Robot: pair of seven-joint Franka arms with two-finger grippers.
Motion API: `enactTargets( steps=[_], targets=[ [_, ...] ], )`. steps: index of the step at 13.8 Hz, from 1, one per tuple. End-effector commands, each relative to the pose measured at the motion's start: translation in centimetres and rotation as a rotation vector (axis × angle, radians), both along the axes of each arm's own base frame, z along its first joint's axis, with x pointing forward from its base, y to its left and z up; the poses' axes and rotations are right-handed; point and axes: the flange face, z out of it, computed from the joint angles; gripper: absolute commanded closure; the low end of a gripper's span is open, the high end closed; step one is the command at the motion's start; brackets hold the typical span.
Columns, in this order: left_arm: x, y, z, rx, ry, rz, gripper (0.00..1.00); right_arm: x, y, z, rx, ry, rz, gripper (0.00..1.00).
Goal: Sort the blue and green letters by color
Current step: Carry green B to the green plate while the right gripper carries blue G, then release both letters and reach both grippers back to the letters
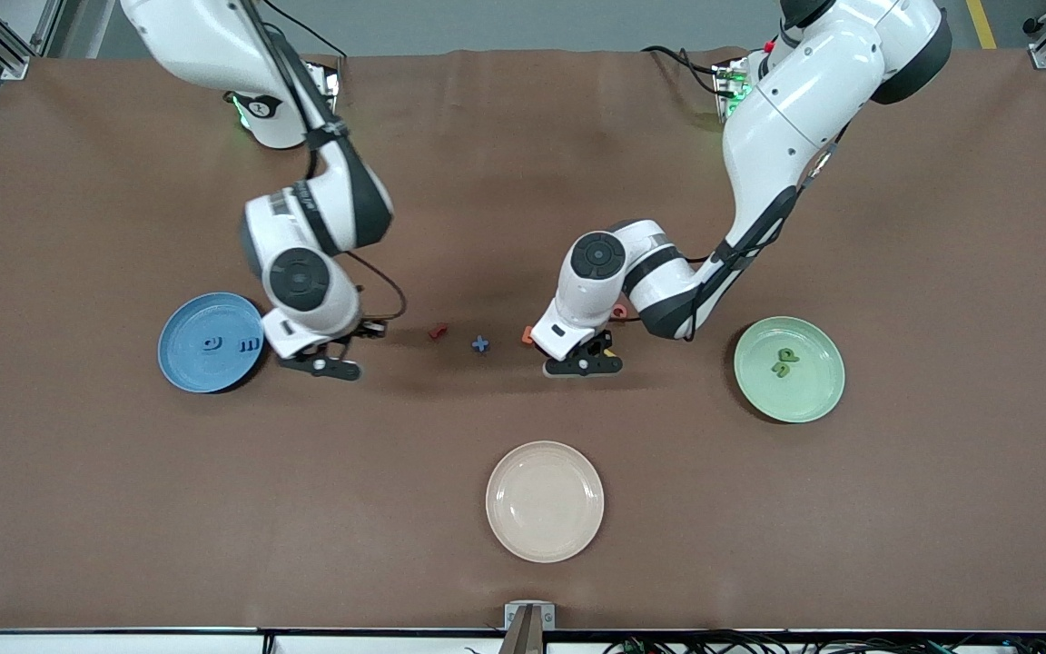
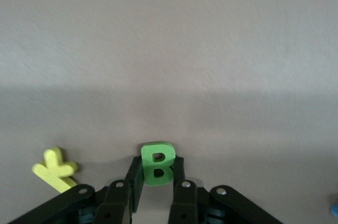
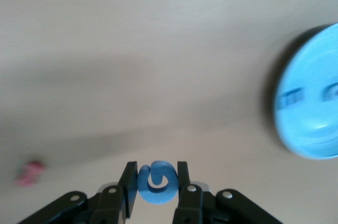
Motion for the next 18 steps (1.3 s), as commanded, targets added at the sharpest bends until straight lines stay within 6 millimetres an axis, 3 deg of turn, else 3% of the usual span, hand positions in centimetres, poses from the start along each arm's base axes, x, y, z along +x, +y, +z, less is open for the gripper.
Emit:
enactTargets(
  steps=[1, 3, 6, 9, 10, 11, 12, 13, 16, 18],
  targets=[
    [1.7, 2.2, 5.5, 0.061, -0.051, 0.050, 1.00, -2.1, -6.9, 1.5, 0.023, 0.021, 0.090, 1.00],
    [3.2, 5.2, 9.2, 0.084, -0.077, 0.092, 1.00, -2.5, -11.4, 1.8, 0.057, 0.018, 0.130, 1.00],
    [5.4, 11.0, 11.6, 0.082, -0.083, 0.137, 1.00, -3.9, -18.3, -0.4, 0.102, -0.008, 0.182, 0.99],
    [7.2, 16.9, 13.3, 0.167, -0.048, 0.112, 1.00, -5.1, -22.8, -3.1, 0.118, -0.063, 0.212, 0.98],
    [7.6, 18.9, 13.0, 0.204, -0.017, 0.097, 1.00, -5.2, -23.4, -3.5, 0.117, -0.070, 0.206, 0.90],
    [8.1, 20.7, 13.1, 0.218, -0.007, 0.093, 1.00, -5.2, -23.6, -3.8, 0.117, -0.066, 0.200, 0.59],
    [8.3, 22.3, 12.9, 0.230, 0.004, 0.098, 1.00, -5.2, -23.8, -3.8, 0.117, -0.066, 0.195, 0.08],
    [8.3, 24.0, 12.6, 0.240, 0.014, 0.103, 1.00, -5.2, -23.8, -3.8, 0.120, -0.065, 0.190, 0.00],
    [7.9, 28.5, 10.5, 0.264, 0.069, 0.097, 1.00, -5.0, -23.2, -3.4, 0.121, -0.068, 0.187, 0.00],
    [7.1, 30.3, 8.8, 0.270, 0.105, 0.105, 0.99, -4.5, -22.1, -2.9, 0.123, -0.082, 0.189, 0.00]
  ],
)
